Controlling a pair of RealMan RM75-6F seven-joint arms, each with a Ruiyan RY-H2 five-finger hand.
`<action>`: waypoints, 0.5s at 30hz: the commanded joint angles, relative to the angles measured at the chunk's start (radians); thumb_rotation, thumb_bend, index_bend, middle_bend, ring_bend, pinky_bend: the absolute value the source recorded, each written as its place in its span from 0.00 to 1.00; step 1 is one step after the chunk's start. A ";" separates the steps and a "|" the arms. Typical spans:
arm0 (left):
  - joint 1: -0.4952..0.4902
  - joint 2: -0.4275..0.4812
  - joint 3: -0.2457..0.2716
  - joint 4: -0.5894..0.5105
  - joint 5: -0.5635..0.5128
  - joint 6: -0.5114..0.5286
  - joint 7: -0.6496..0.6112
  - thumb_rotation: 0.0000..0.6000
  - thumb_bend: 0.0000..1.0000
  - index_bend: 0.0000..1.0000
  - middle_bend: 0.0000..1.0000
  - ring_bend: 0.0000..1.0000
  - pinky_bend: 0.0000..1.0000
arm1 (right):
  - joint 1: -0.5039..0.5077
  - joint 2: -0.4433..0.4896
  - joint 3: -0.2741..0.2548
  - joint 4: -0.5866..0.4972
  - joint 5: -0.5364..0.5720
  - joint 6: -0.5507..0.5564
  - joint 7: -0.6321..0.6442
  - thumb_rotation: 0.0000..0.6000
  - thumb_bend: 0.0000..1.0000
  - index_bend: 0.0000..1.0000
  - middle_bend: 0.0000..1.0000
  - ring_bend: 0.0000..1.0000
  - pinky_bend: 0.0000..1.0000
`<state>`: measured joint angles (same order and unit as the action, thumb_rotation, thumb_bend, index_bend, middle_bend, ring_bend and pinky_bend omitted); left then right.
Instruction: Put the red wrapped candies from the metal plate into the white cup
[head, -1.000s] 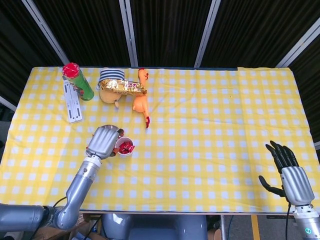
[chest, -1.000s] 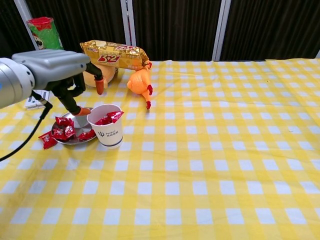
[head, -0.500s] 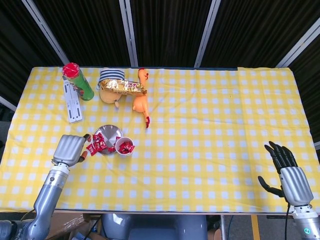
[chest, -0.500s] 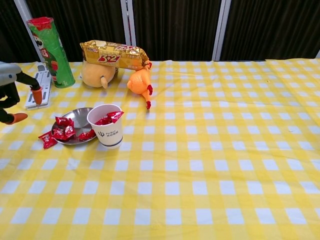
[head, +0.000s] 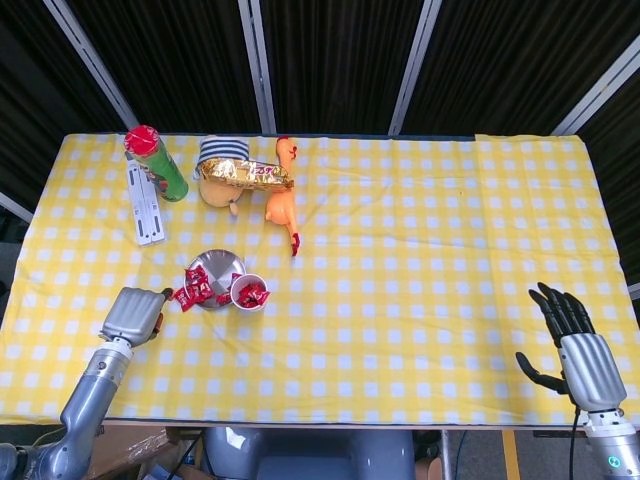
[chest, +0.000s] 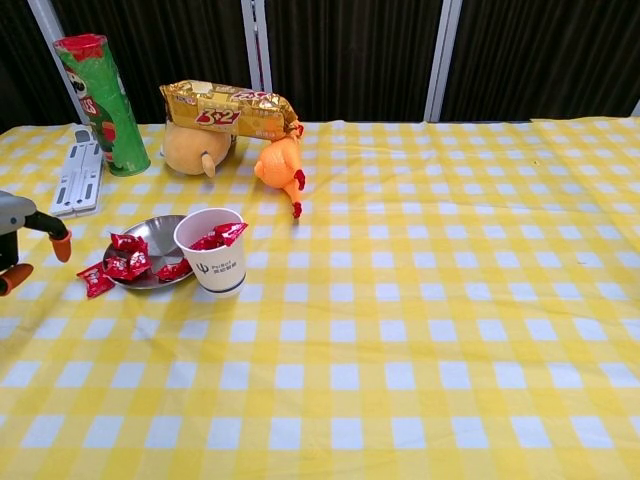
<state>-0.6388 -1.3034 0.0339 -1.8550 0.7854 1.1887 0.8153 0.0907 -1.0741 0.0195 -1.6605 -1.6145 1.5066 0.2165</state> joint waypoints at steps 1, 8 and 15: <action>0.000 -0.012 0.000 0.017 -0.013 0.004 0.005 1.00 0.60 0.29 0.91 0.99 0.96 | 0.000 0.000 0.000 0.000 -0.001 0.000 0.001 1.00 0.39 0.00 0.00 0.00 0.00; -0.011 -0.036 -0.025 0.061 -0.069 0.007 0.024 1.00 0.59 0.25 0.91 0.99 0.96 | 0.001 -0.001 0.000 0.000 -0.002 0.000 -0.001 1.00 0.39 0.00 0.00 0.00 0.00; -0.023 -0.071 -0.051 0.119 -0.130 -0.009 0.026 1.00 0.59 0.25 0.91 0.99 0.96 | 0.000 0.000 0.000 0.001 -0.002 0.001 0.000 1.00 0.39 0.00 0.00 0.00 0.00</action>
<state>-0.6578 -1.3665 -0.0106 -1.7460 0.6655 1.1849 0.8413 0.0908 -1.0739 0.0195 -1.6597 -1.6169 1.5077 0.2170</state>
